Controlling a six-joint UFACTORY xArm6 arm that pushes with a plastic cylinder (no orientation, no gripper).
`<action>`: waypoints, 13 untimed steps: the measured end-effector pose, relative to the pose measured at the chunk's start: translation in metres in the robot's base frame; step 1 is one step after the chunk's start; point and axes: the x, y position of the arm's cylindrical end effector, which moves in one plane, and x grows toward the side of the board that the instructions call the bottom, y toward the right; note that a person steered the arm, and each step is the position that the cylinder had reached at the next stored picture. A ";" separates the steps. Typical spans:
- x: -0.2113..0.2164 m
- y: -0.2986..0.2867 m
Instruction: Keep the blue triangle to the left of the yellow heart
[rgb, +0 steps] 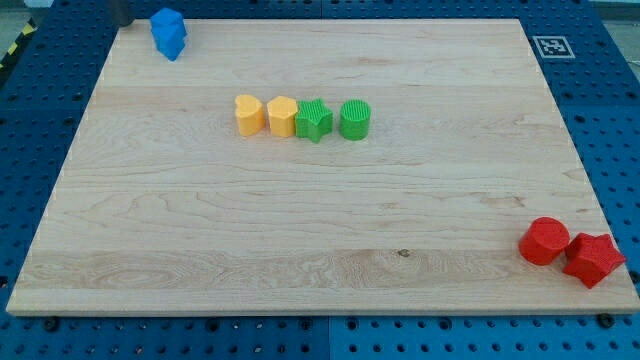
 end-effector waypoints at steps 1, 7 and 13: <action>0.042 0.047; 0.181 0.112; 0.137 0.131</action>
